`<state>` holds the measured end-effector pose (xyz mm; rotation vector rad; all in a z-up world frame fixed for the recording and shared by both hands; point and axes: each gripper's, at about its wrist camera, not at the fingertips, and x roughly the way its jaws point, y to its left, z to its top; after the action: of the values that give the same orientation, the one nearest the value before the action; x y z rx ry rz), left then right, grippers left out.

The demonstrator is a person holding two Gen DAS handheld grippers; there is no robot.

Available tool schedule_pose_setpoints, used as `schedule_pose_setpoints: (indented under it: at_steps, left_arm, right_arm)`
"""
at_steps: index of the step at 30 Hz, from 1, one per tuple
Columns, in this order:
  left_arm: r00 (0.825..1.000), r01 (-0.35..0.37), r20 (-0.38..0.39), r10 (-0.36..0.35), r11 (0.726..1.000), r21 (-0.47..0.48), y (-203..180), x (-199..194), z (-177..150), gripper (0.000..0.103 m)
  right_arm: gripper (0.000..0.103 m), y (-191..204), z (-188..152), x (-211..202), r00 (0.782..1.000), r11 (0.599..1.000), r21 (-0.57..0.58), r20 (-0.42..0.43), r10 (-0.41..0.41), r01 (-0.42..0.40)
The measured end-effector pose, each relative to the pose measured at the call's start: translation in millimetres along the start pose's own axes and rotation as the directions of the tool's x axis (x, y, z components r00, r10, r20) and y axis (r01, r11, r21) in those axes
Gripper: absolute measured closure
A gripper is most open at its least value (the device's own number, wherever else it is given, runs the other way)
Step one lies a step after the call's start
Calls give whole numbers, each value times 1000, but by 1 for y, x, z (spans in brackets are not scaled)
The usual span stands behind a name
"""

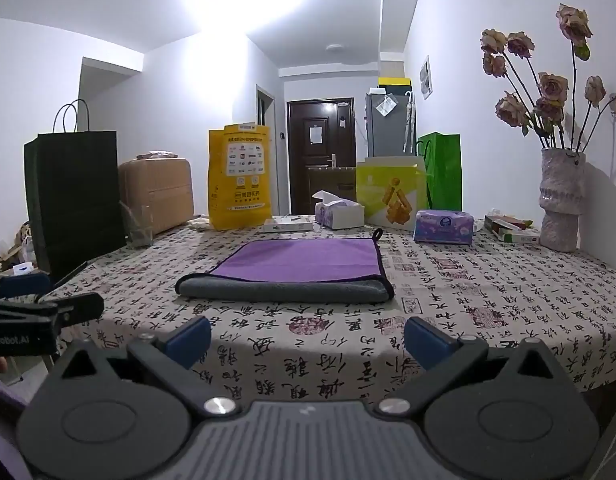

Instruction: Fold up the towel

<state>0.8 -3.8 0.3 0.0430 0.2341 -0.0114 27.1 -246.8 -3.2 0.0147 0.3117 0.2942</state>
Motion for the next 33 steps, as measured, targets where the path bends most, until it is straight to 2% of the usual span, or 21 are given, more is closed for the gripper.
schedule_pose_setpoints:
  at_steps: [33]
  left_arm:
    - [1000,-1,1,1,1000,3,-1,0,0,0]
  right_arm:
    - [0,1,-2,-2,1000,1000,2,8,1,-1]
